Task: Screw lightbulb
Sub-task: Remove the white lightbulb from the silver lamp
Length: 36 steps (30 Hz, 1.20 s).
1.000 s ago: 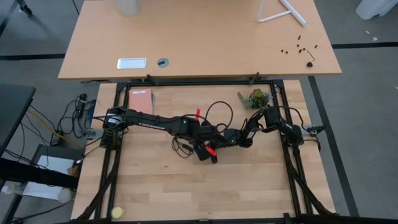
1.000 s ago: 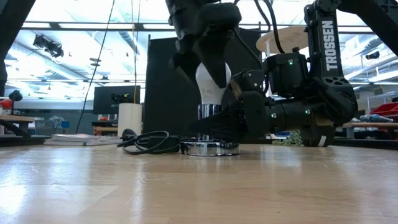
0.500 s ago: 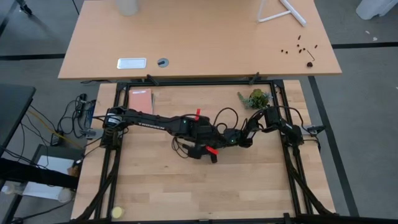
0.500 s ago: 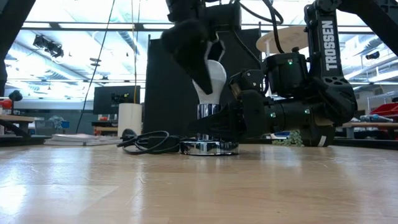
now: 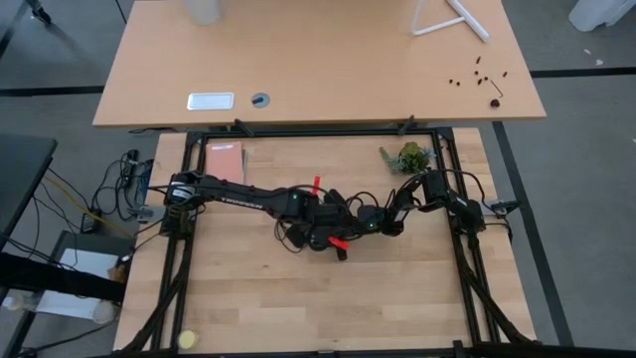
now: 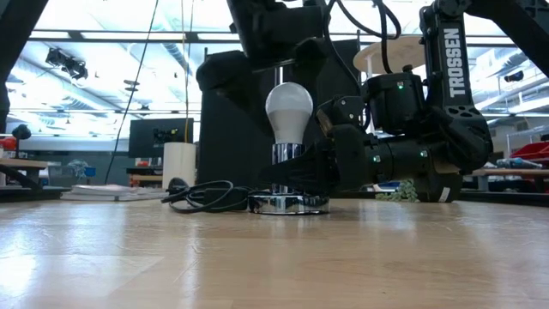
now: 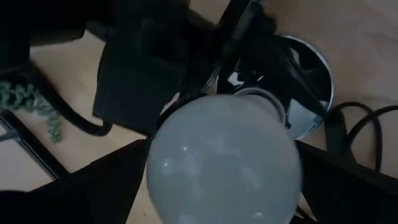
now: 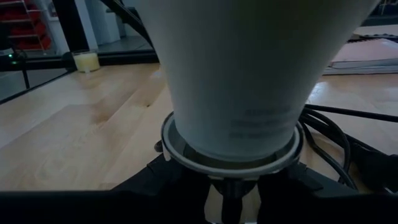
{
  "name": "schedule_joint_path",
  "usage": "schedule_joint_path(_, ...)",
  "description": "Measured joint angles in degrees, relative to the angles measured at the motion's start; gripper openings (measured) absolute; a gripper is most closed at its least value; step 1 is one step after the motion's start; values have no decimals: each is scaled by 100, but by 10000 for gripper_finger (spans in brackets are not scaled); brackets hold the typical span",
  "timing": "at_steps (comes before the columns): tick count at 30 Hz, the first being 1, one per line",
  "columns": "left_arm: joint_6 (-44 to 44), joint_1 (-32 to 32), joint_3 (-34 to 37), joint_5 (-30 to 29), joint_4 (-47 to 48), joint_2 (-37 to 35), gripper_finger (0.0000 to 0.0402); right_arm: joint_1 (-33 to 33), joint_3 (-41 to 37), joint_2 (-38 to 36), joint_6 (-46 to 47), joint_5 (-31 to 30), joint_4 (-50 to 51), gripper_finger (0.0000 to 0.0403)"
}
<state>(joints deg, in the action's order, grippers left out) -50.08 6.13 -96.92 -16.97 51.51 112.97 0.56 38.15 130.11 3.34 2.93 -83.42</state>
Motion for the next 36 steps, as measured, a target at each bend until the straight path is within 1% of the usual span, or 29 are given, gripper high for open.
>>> schedule_joint_path(4,-7,0,0,8,134,0,392,0,0,1,-10,12,0,179)
schedule_joint_path(8,195,-4,2,9,323,0,391,0,0,1,-10,12,0,179)
schedule_joint_path(11,180,3,2,8,251,0,382,0,0,1,-10,14,0,179)
schedule_joint_path(13,130,26,2,8,120,0,365,0,0,1,-10,14,0,179)
schedule_joint_path(20,100,39,4,28,64,0,283,0,-2,-1,-16,14,2,179)
schedule_joint_path(22,169,39,4,39,76,-2,267,0,-2,-1,-19,16,4,179)
schedule_joint_path(23,244,37,4,62,80,-2,266,0,-2,0,-32,17,2,179)
schedule_joint_path(26,710,34,4,158,93,-2,266,0,-2,-1,-45,18,2,179)
schedule_joint_path(29,1484,33,4,203,98,-3,272,0,-2,1,-49,20,2,179)
schedule_joint_path(32,2538,31,7,240,98,-2,275,0,-2,1,-49,20,2,179)
schedule_joint_path(36,4207,20,7,512,54,-3,272,0,-4,1,-43,40,0,179)
